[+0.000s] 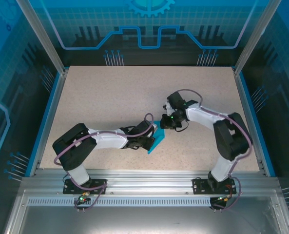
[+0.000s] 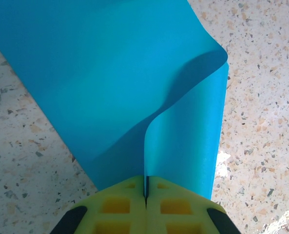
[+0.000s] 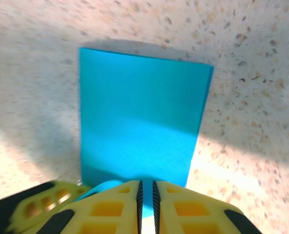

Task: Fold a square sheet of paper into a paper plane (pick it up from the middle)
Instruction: Third fold the triangle at the center of the table.

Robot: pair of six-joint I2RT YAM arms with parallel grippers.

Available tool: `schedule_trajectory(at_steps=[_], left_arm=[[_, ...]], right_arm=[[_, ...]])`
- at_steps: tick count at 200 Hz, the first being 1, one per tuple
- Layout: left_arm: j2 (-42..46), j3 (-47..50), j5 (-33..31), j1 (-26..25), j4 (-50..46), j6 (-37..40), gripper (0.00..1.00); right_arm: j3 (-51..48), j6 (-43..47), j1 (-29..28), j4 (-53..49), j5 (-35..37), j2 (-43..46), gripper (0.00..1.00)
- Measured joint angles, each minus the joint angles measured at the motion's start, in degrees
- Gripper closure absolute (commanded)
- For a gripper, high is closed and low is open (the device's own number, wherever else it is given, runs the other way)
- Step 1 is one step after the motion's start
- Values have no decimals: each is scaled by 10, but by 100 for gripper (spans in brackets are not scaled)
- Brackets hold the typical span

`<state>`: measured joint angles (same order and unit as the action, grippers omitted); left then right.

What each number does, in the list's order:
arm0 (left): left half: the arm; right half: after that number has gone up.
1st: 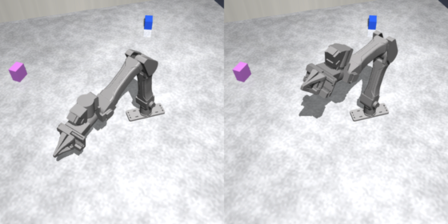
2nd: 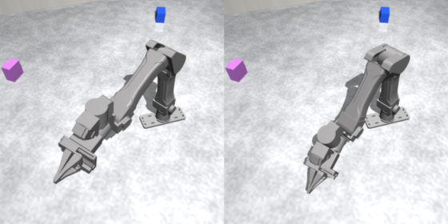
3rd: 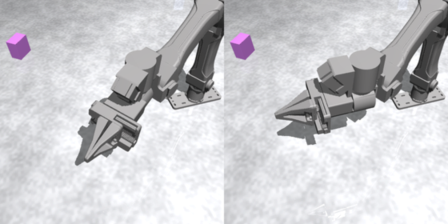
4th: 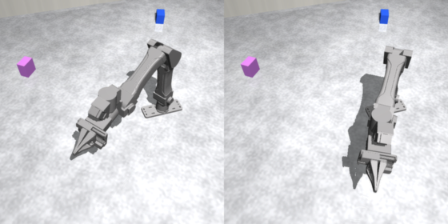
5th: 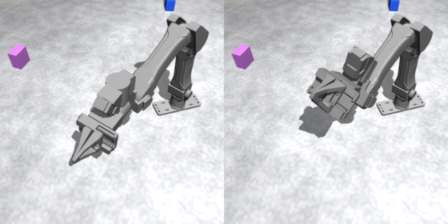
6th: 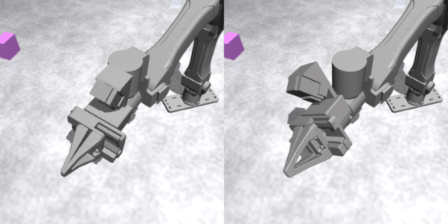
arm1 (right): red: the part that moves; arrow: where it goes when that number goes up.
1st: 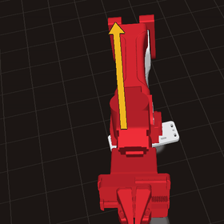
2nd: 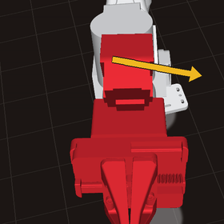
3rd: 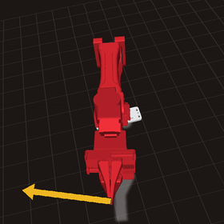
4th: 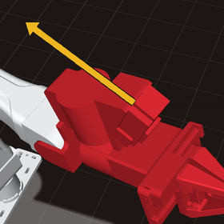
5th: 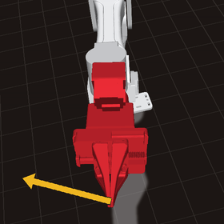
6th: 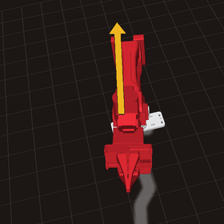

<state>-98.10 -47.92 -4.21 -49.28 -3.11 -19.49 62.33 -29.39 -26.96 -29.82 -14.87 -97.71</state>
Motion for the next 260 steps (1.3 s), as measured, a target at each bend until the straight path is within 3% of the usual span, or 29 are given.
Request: schedule_trajectory(at_steps=[27,82,145,195,260], left_arm=[[0,0,0,0,0,-1,94],[0,0,0,0,0,-1,94],[0,1,0,0,2,-1,94],[0,1,0,0,3,-5,94],[0,5,1,0,9,-12,94]], right_arm=[[-59,-37,-4,44,-20,67,91],[-162,-121,-64,131,-57,64,93],[-173,-157,-65,210,-80,43,92],[-174,-158,-65,217,-79,-2,93],[-180,-153,-54,217,-83,14,92]])
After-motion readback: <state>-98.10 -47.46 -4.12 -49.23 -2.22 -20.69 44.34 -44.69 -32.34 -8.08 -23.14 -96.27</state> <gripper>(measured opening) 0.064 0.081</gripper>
